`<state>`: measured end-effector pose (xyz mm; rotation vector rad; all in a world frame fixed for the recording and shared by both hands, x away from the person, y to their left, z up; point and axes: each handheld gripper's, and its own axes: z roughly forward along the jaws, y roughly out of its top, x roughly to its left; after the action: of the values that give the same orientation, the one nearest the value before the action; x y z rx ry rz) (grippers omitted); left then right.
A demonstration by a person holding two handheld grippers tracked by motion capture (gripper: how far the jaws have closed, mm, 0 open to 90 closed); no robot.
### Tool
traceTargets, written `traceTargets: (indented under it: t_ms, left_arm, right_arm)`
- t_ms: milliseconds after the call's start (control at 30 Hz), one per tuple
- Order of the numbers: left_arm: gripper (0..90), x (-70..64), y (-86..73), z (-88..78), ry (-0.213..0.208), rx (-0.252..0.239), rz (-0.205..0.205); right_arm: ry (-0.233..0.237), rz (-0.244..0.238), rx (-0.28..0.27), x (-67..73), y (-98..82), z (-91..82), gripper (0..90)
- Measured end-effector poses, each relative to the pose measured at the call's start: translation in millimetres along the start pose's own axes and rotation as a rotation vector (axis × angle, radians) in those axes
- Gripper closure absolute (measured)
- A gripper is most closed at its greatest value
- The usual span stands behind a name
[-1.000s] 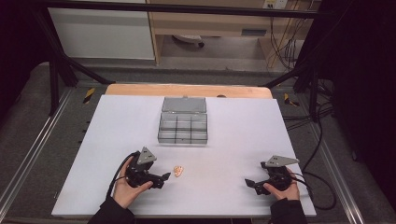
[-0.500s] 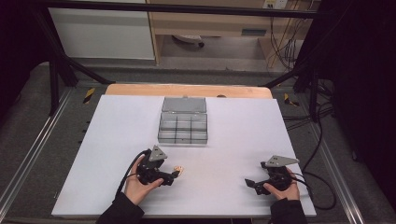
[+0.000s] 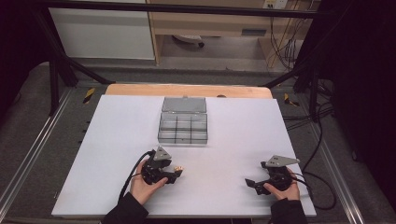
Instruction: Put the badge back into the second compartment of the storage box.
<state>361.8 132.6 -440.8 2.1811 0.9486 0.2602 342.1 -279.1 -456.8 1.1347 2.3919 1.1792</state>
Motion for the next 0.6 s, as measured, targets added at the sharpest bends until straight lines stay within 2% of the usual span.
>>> traceTargets:
  t_ms: [133, 233, 600]
  left_arm:
    - [44.1, -0.5, -0.1, 1.5, -0.008, -0.006, -0.004]
    - [50.2, -1.0, 0.0, 2.8, -0.015, -0.003, -0.003]
    - [60.4, -3.5, -1.1, 7.5, -0.028, 0.003, -0.003]
  right_arm:
    - [0.001, 0.002, 0.002, 0.0, 0.0, 0.3, 0.5]
    - [0.002, 0.000, 0.006, 0.1, 0.0, 0.8, 0.5]
    - [0.001, 0.000, 0.003, -0.1, 0.1, 0.5, 0.5]
